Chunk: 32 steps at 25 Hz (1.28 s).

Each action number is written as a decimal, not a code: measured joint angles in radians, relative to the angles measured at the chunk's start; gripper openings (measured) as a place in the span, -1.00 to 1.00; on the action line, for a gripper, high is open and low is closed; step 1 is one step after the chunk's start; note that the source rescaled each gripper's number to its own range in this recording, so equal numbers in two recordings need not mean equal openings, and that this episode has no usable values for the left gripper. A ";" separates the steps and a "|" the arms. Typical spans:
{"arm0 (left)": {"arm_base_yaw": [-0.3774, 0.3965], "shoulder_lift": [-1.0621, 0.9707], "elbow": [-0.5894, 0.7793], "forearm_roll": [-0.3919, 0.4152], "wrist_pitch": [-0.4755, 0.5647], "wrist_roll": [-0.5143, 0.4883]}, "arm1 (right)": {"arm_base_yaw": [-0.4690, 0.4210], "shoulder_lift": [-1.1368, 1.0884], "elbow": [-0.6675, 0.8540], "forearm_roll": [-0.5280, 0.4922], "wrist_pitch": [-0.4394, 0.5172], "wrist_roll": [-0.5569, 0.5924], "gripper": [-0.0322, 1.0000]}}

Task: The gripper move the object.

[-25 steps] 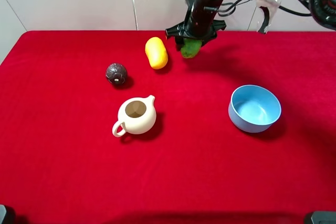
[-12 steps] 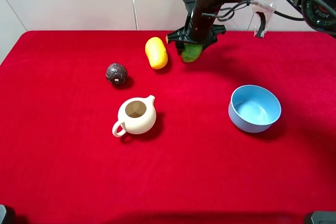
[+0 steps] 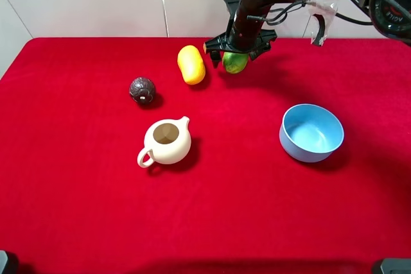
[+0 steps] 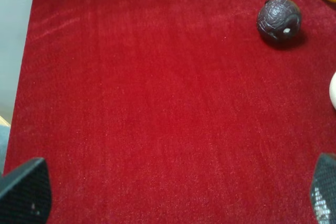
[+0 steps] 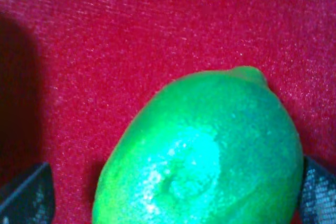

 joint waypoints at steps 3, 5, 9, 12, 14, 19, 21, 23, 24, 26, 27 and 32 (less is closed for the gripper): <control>0.000 0.000 0.000 0.000 0.000 0.000 | 0.000 -0.008 0.000 -0.003 0.004 0.000 1.00; 0.000 0.000 0.000 0.000 0.000 0.000 | 0.000 -0.023 0.000 -0.008 0.011 0.000 1.00; 0.000 0.000 0.000 0.000 0.000 0.000 | 0.000 -0.064 -0.018 -0.008 0.079 0.000 1.00; 0.000 0.000 0.000 0.000 0.000 0.000 | 0.000 -0.089 -0.018 -0.002 0.125 -0.013 1.00; 0.000 0.000 0.000 0.000 0.000 0.000 | 0.000 -0.108 -0.018 0.003 0.161 -0.025 1.00; 0.000 0.000 0.000 0.000 0.000 0.000 | 0.000 -0.184 -0.018 0.010 0.254 -0.048 1.00; 0.000 0.000 0.000 0.000 0.000 0.000 | 0.000 -0.213 -0.018 0.012 0.294 -0.064 1.00; 0.000 0.000 0.000 0.000 0.000 0.000 | 0.000 -0.243 -0.018 0.014 0.333 -0.079 1.00; 0.000 0.000 0.000 0.000 0.000 0.000 | 0.000 -0.259 -0.018 0.016 0.357 -0.087 1.00; 0.000 0.000 0.000 0.000 0.000 0.000 | 0.000 -0.289 -0.018 0.020 0.398 -0.099 1.00; 0.000 0.000 0.000 0.000 0.000 0.000 | 0.000 -0.304 -0.018 0.024 0.422 -0.102 1.00; 0.000 0.000 0.000 0.000 0.000 0.000 | 0.000 -0.367 -0.017 0.031 0.493 -0.123 1.00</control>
